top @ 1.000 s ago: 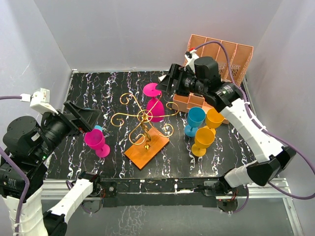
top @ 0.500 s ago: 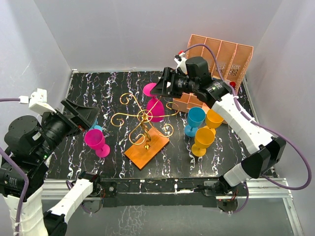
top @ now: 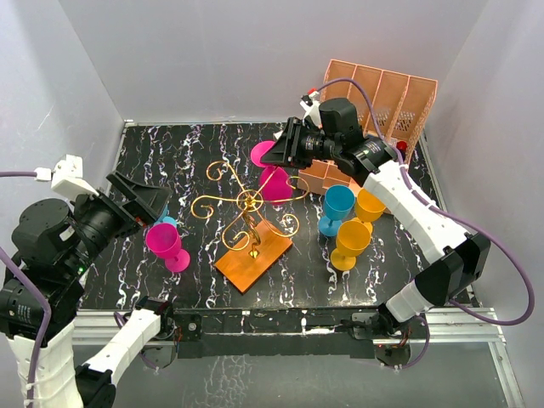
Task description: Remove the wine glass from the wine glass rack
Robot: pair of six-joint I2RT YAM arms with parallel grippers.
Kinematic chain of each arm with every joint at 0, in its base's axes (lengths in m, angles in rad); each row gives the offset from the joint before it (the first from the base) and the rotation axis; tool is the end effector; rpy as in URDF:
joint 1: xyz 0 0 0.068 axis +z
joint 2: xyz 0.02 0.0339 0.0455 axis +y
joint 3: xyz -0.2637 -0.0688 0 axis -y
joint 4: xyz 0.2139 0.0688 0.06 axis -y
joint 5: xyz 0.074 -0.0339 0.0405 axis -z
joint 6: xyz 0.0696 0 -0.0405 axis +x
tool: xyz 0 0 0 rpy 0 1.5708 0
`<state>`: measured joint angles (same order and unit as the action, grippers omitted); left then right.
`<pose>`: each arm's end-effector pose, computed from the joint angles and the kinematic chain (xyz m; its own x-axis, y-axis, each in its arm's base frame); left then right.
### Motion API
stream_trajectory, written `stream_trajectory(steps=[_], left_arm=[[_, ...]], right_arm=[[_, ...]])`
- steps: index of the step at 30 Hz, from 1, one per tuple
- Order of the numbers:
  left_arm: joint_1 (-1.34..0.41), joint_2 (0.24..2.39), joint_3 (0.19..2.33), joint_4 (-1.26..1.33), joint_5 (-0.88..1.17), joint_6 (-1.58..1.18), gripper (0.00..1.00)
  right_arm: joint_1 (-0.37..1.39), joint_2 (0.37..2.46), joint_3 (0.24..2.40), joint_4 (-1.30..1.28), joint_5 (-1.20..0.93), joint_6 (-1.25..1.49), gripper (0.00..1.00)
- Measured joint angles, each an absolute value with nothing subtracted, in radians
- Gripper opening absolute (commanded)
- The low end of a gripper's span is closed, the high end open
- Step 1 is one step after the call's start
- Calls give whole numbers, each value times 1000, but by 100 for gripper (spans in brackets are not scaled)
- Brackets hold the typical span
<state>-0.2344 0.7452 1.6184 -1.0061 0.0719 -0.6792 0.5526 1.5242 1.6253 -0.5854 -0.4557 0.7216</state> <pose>0.0570 -0.0187 0.4758 -0.2893 -0.5751 -0.7652 0.1532 0.7613 -0.6300 0.2693 0.2021 0.3946 -0.8279 0.1864 -0.5291 -0.3410 0.5818 0.7384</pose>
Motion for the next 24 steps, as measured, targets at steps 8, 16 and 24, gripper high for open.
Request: stream_trajectory(steps=[8,16,24], left_arm=[[-234,731,1577,-979,113,-654,97],[-234,697,1569,-965,135,-631,97],[-234,698,1569,-965,151,-627,97]], right_arm=[[551,1523,1625,-587,-448,735,20],[553,1520,1627,-595,-418,720,52],[551,1523,1642,-620,-364,673,60]])
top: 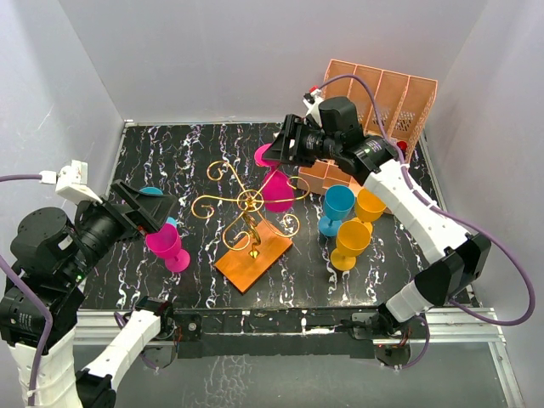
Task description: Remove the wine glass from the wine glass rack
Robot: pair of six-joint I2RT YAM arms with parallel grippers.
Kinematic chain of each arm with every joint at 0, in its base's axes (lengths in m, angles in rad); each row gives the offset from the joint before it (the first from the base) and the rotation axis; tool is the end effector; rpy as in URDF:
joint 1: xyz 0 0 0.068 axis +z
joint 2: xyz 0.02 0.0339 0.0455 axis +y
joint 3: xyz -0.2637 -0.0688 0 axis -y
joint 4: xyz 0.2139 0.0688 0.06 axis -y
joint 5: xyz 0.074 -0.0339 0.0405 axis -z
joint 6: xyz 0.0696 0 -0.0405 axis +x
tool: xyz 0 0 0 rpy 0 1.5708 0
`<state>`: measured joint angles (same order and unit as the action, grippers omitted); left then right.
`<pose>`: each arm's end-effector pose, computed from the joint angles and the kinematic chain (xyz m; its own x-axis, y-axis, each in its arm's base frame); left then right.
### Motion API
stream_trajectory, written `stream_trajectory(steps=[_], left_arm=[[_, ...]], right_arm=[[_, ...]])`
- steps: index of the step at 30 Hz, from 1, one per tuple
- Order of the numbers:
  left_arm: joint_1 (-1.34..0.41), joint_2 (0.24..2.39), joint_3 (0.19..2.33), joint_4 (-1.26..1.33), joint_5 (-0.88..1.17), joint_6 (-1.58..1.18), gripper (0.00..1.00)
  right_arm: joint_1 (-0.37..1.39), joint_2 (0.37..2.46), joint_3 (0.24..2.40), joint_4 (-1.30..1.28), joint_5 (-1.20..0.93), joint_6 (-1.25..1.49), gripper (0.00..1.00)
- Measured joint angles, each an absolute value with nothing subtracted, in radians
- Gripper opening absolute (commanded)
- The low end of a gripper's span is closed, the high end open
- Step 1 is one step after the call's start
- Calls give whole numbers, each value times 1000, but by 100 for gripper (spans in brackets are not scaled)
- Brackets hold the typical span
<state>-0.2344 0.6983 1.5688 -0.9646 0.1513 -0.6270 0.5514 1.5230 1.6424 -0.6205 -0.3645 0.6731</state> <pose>0.0483 -0.0223 0.4718 -0.2944 -0.5260 -0.7979 0.2505 0.7632 -0.5956 0.2720 0.1964 0.3952 -0.7911 0.1972 -0.5790 -0.3358 0.6511 0.6807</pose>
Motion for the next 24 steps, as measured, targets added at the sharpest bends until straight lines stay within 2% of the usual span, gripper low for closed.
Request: stream_trajectory(steps=[5,13,19,24], left_arm=[[-234,698,1569,-965,159,-624,97],[-234,698,1568,-965,168,-624,97],[-234,698,1549,-965,174,-624,97],[-234,697,1542,-965,175,-625,97]], right_arm=[[547,1541,1678,-648,-331,647,57],[543,1547,1697,-654,-315,630,29],[540,1547,1709,-635,-316,643,16],[543,1547,1728,-628,-320,656,8]])
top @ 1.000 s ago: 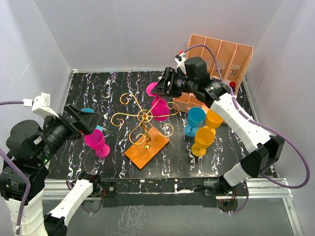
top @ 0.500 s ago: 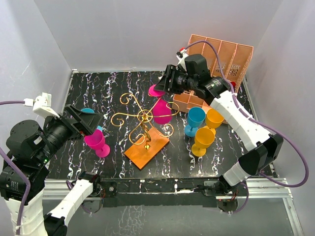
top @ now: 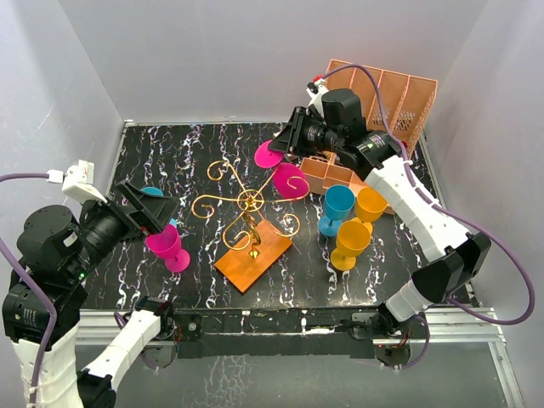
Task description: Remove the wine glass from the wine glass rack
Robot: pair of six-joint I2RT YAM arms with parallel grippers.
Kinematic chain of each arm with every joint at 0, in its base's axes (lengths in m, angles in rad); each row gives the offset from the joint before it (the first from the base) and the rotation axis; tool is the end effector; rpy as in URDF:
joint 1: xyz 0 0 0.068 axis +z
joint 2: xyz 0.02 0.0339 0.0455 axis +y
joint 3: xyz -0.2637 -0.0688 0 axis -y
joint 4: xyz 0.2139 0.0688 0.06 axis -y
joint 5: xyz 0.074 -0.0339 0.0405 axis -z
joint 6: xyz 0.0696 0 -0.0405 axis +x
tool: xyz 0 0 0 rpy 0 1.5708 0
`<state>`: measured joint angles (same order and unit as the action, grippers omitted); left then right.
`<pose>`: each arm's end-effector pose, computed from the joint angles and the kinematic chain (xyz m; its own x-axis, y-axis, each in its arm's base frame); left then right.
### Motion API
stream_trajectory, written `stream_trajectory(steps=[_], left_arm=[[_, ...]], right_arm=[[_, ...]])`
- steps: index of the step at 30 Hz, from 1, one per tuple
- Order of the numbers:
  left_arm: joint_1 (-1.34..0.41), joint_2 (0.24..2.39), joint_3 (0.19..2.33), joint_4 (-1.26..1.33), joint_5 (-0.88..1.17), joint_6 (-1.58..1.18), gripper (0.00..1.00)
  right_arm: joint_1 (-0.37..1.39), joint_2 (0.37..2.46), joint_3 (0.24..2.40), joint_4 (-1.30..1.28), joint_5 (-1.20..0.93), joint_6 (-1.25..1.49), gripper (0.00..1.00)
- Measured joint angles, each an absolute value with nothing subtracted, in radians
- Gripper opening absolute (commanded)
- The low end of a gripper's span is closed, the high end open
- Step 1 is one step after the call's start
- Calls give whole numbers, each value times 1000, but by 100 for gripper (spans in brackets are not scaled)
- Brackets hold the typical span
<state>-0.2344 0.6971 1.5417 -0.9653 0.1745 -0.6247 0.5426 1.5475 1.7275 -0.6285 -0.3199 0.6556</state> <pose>0.0521 -0.0249 0.4654 -0.3268 -0.5141 -0.7930 0.2530 0.7609 -0.5976 0.2797 0.1942 0.4137 -0.7411 0.2289 -0.6312 -0.3545 0.6649 0.6574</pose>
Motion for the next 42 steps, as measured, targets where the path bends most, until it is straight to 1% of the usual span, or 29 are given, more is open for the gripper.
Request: stream_trajectory(steps=[6,14,24,32,42], left_arm=[[-234,694,1537,-965,175,-633,97],[-234,690,1517,-964,184,-664,97],[-234,692,1507,-960,182,-683,97],[-234,705,1513,-1000,111,-681,97],[-234,695,1515,-1000,102,-677,97]], right_arm=[[542,1541,1715,-606,-332,703,8],[540,1425,1540,-476,-339,881,8],[538,1344,1462,-426,-369,976,8],[535,1353,1447,-356,-480,1032,8],[536,1432,1447,-241,-602,1125,8]])
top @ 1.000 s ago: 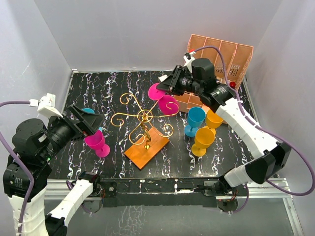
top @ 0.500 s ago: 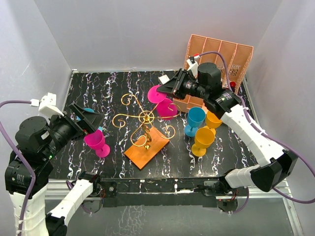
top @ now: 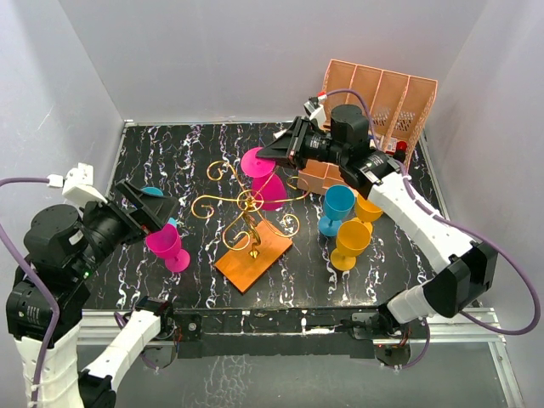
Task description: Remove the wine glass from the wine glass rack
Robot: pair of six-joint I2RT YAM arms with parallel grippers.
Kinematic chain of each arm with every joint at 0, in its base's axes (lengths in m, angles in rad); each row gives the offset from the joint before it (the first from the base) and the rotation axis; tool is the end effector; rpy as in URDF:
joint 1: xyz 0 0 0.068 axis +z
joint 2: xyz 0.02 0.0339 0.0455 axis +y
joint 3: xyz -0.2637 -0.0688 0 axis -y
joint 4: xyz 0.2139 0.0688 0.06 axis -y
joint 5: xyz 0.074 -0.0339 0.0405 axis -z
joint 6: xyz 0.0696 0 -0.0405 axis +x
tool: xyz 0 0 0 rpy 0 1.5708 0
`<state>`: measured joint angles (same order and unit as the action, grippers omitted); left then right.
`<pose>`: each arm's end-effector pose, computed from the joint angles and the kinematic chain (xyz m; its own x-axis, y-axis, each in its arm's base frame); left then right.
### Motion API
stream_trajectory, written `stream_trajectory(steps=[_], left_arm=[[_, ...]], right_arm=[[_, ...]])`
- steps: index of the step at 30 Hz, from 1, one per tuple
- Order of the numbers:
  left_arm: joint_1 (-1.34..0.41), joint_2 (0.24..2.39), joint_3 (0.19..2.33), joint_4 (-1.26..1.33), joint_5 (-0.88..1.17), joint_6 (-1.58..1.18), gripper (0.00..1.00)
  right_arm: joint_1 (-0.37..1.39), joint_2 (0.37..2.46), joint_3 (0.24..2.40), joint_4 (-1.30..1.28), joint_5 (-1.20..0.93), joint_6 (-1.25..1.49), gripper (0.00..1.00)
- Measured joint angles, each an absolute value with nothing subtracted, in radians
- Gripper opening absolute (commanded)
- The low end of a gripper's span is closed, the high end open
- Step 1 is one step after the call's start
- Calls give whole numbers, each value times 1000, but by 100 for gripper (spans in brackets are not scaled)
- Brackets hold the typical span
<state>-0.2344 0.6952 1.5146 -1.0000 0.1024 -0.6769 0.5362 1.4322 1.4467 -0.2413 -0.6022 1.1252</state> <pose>0.0573 -0.0210 0.4539 -0.3422 -0.5589 -0.7553 0.1469 0.7622 -0.6305 0.2589 0.1997 0.4082 -0.8914 0.3353 -0.3050 -0.2115 0.2875 0.9341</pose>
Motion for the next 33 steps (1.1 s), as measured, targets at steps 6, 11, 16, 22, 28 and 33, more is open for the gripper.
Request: stream_trajectory(steps=[6,11,16,22,28,33], left_arm=[[-234,666,1515,-988,116,-673,97],[-234,666,1518,-996,121,-669,97],[-234,667,1523,-1002,124,-661,97],[-234,677,1552,-1017,111,-657,97],[-235,702,1558,-1016,100,-654,97],[-236,764,1557,-986,104,-654,97]], right_arm=[[542,1473,1451,-187,-621,1161,8],[543,1504,1458,-155,-622,1194,8],[543,1541,1505,-125,-610,1225,8],[546,1567,1550,-77,-577,1268,8],[550,1600,1605,8,-545,1327,8],[550,1613,1642,139,-537,1403,8]])
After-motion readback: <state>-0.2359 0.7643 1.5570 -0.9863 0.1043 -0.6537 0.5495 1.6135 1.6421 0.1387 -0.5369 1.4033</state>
